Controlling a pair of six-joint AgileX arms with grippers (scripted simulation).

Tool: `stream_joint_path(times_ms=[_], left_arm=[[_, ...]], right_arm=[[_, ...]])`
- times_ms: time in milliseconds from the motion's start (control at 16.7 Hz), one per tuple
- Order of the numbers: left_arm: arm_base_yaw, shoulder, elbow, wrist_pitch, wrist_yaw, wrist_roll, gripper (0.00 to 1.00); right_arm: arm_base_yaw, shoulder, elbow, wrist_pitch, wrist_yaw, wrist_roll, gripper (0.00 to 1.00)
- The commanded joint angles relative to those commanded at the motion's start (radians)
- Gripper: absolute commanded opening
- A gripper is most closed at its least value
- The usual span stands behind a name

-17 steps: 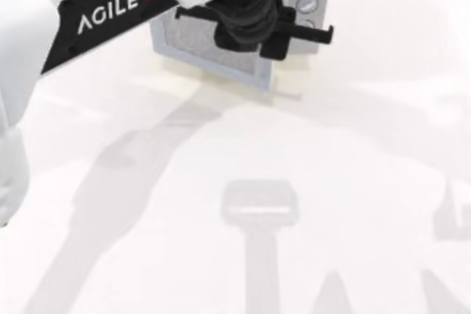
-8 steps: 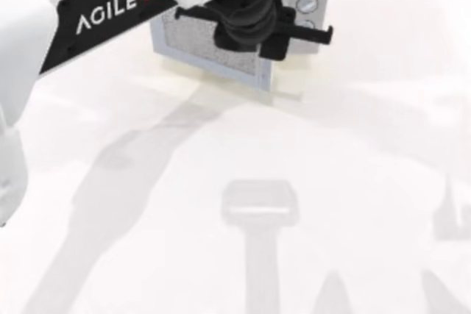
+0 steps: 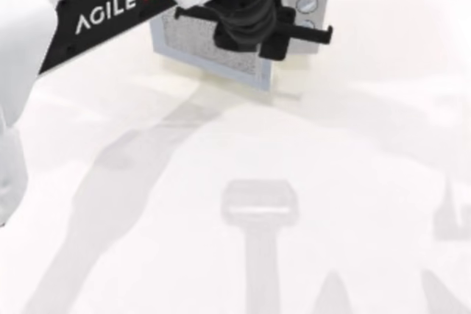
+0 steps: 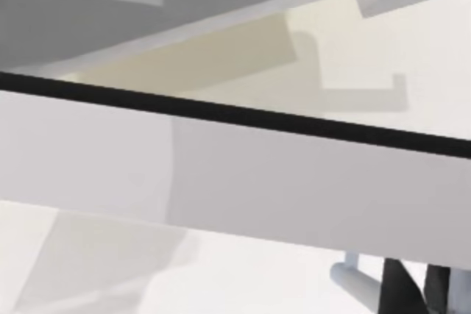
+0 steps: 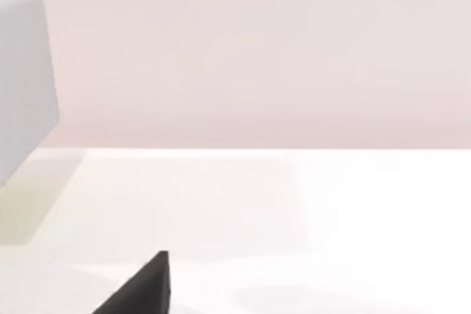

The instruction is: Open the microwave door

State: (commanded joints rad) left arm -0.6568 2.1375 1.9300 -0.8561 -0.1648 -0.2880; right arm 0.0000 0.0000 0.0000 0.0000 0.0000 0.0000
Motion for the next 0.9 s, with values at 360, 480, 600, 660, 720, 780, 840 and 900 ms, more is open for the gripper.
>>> stream_joint_path(times_ms=[360, 480, 600, 660, 720, 780, 840, 900], left_arm=[[0.000, 0.000, 0.000, 0.000, 0.000, 0.000, 0.00], [0.000, 0.000, 0.000, 0.000, 0.000, 0.000, 0.00], [-0.006, 0.001, -0.005, 0.002, 0.007, -0.001, 0.00], [-0.004, -0.008, -0.016, 0.008, 0.011, 0.008, 0.00], [0.000, -0.022, -0.034, 0.017, 0.019, 0.023, 0.00], [0.004, -0.038, -0.056, 0.028, 0.027, 0.042, 0.00], [0.009, -0.055, -0.081, 0.039, 0.037, 0.061, 0.00], [0.014, -0.071, -0.105, 0.050, 0.047, 0.081, 0.00]], right_arm=[[0.000, 0.000, 0.000, 0.000, 0.000, 0.000, 1.00], [0.000, 0.000, 0.000, 0.000, 0.000, 0.000, 1.00], [0.000, 0.000, 0.000, 0.000, 0.000, 0.000, 1.00], [0.000, 0.000, 0.000, 0.000, 0.000, 0.000, 1.00], [0.000, 0.000, 0.000, 0.000, 0.000, 0.000, 1.00], [0.000, 0.000, 0.000, 0.000, 0.000, 0.000, 1.00], [0.000, 0.000, 0.000, 0.000, 0.000, 0.000, 1.00], [0.000, 0.000, 0.000, 0.000, 0.000, 0.000, 1.00]])
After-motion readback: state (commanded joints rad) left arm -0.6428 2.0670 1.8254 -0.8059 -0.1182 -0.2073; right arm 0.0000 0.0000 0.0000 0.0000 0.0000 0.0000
